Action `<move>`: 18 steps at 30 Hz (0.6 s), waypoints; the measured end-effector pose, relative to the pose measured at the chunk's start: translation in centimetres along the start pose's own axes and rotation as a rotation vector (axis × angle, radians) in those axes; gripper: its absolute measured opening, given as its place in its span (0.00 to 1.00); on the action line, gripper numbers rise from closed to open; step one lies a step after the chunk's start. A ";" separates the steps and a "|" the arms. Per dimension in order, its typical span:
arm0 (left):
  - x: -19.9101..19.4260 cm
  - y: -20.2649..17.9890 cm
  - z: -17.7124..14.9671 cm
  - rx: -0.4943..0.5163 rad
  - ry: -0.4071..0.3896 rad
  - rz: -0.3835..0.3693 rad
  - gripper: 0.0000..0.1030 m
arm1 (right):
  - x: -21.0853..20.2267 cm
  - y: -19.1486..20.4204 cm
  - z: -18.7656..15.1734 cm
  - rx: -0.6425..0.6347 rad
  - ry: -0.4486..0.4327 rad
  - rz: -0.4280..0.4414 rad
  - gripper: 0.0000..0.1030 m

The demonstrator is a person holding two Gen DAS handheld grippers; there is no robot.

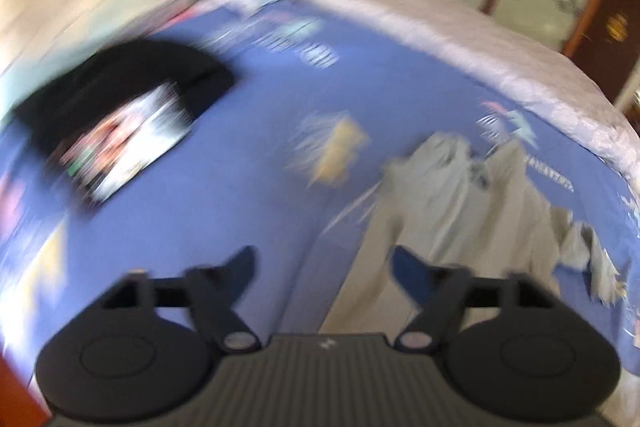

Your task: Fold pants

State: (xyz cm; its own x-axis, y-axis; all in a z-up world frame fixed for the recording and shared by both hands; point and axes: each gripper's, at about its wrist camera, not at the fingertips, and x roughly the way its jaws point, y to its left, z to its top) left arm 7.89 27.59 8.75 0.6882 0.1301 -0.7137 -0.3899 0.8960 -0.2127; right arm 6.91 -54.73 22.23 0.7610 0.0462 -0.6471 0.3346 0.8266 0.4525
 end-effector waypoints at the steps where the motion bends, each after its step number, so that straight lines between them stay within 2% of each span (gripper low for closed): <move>1: 1.9 -1.4 1.2 0.032 -0.015 -0.002 0.88 | 1.8 2.2 -0.7 -0.019 0.057 0.080 0.36; 3: 5.7 -4.2 3.1 0.093 -0.029 0.027 0.88 | 5.6 7.1 -2.7 -0.094 0.156 0.205 0.36; 5: 9.3 -6.5 4.1 0.138 -0.022 0.051 0.89 | 9.4 11.4 -4.8 -0.211 0.227 0.265 0.37; 7: 12.1 -8.2 4.3 0.166 0.002 0.064 0.89 | 12.9 14.2 -6.5 -0.281 0.286 0.258 0.37; 10: 15.0 -9.5 4.0 0.167 0.034 0.064 0.88 | 16.8 16.0 -7.2 -0.309 0.295 0.225 0.37; 11: 15.7 -9.8 3.9 0.166 0.042 0.055 0.82 | 18.0 16.3 -7.2 -0.306 0.305 0.217 0.38; 12: 16.2 -9.8 3.6 0.166 0.054 0.048 0.68 | 19.1 16.2 -7.2 -0.293 0.326 0.218 0.39; 13: 17.0 -9.9 3.6 0.166 0.074 0.039 0.57 | 20.3 16.4 -7.3 -0.284 0.368 0.230 0.35; 14: 17.6 -10.1 3.5 0.166 0.098 0.031 0.36 | 20.9 16.9 -7.6 -0.295 0.412 0.237 0.27; 15: 18.0 -10.1 3.5 0.159 0.113 0.031 0.31 | 21.1 17.4 -7.8 -0.341 0.418 0.203 0.08; 17: 17.8 -10.1 3.5 0.158 0.105 0.025 0.24 | 20.2 18.4 -7.1 -0.442 0.401 0.181 0.07; 18: 17.6 -10.0 3.5 0.161 0.104 0.016 0.22 | 19.5 18.5 -6.0 -0.488 0.356 0.155 0.07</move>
State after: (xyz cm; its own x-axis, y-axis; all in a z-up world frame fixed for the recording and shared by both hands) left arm 26.04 22.47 0.68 0.6128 0.1080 -0.7828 -0.2917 0.9516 -0.0970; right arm 24.60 -35.20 14.28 0.5200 0.3012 -0.7993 -0.1218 0.9523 0.2797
